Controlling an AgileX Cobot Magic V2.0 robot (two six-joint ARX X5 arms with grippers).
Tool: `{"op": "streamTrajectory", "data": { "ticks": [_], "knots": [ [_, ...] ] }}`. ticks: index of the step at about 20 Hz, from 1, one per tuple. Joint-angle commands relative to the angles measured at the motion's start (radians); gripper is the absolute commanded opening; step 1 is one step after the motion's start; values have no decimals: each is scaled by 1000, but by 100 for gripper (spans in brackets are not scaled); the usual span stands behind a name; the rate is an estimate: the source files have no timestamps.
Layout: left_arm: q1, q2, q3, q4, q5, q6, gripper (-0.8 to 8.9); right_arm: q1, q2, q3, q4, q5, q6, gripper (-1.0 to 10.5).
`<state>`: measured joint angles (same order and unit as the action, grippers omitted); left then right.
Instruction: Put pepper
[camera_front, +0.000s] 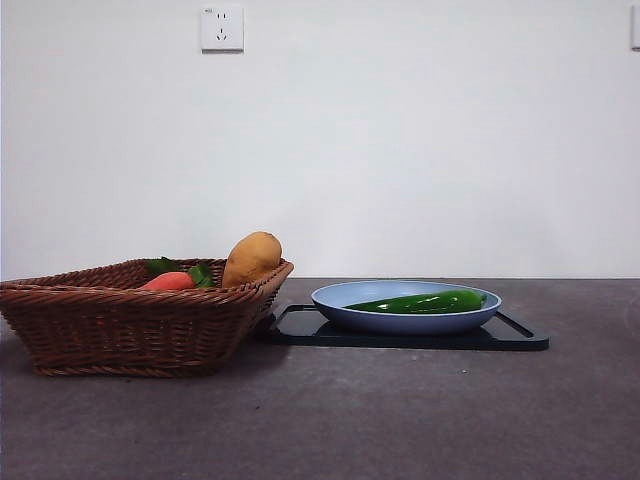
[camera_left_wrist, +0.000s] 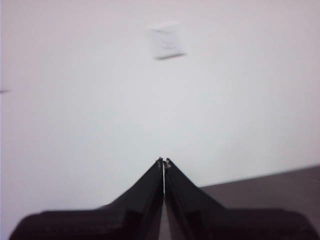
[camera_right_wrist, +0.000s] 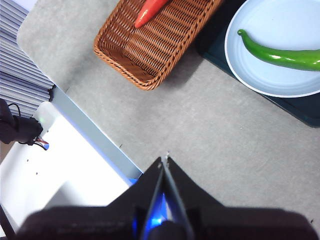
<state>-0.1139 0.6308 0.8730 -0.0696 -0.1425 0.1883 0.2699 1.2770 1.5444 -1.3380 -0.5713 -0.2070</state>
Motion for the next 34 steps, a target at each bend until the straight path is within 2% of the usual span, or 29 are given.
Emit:
{"op": "streamTrajectory", "data": {
  "ticks": [1,7,15,20,29,34],
  "knots": [
    [97,-102,-158,106,-10,21,8,3,13,18,6,-3,-11,11],
    [198,-358,-501,130,-13,8,8,3,13,18,6,-3,-11,11],
    [208,-540,-782,127,-7,-90,8,3,13,18,6,-3,-11,11],
    [208,-576,-851,119,-8,-110,8,3,13,18,6,-3,-11,11],
    [208,-597,-853,-57,-7,-143,8,3,13,18,6,-3,-11,11],
    [207,-597,-853,-83,-10,-143,8,3,13,18,6,-3,-11,11]
  ]
}}
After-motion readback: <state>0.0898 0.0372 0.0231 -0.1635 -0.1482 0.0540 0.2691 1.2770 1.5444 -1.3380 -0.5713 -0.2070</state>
